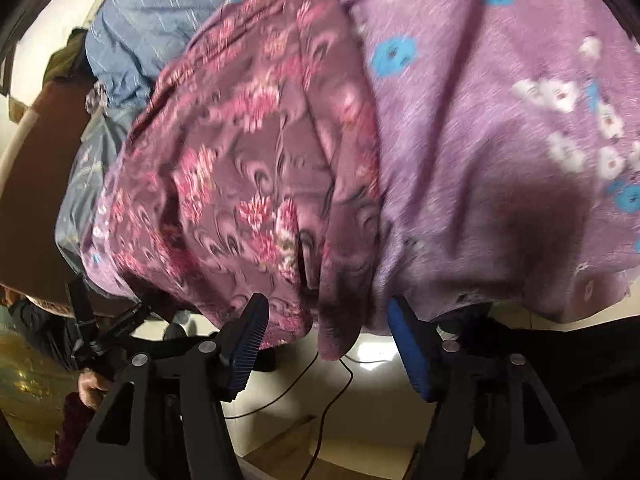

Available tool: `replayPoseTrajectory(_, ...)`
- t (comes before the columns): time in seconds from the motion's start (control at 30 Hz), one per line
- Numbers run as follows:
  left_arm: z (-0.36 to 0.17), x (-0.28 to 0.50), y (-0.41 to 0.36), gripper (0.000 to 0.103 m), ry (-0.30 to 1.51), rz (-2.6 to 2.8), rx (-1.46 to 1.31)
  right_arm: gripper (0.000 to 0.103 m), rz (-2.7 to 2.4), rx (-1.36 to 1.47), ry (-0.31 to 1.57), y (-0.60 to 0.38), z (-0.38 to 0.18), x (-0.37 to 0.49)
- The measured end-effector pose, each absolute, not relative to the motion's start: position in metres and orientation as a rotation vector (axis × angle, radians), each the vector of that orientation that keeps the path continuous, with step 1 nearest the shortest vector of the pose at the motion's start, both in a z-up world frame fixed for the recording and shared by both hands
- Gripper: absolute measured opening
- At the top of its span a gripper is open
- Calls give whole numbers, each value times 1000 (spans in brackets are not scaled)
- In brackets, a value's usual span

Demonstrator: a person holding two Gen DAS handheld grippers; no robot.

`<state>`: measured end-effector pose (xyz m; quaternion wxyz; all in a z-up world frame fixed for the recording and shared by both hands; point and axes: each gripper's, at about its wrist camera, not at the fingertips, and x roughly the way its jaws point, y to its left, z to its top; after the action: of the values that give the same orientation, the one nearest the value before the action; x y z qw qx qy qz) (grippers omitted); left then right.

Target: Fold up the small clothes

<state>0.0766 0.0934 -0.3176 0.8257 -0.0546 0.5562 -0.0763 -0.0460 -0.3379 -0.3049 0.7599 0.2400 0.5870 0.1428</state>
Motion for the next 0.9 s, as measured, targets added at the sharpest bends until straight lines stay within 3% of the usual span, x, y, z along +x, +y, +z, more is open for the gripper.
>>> replayPoseTrajectory(0.1,-312,71,106,8,1167,-193,-177,65,283,519,1284,-329,-316,-39)
replayPoseTrajectory(0.17,-311,68,114,7,1165,-205,-204,54,245,475,1328,-321,-326,-34)
replayPoseTrajectory(0.2,-310,65,117,7,1163,-213,-216,24,245,459,1358,-318,-331,-33)
replayPoseTrajectory(0.23,-309,64,120,7,1160,-219,-222,6,247,441,1384,-316,-335,-34)
replayPoseTrajectory(0.37,-295,58,141,6,1148,-274,-282,5,266,439,1391,-322,-323,-45)
replayPoseTrajectory(0.53,-267,45,162,6,1092,-369,-363,5,398,442,1332,-342,-262,-72)
replayPoseTrajectory(0.83,-241,9,208,6,999,-428,-528,5,623,722,912,-392,-152,-84)
replayPoseTrajectory(0.9,-246,10,212,16,1032,-395,-529,5,640,750,872,-392,-147,-82)
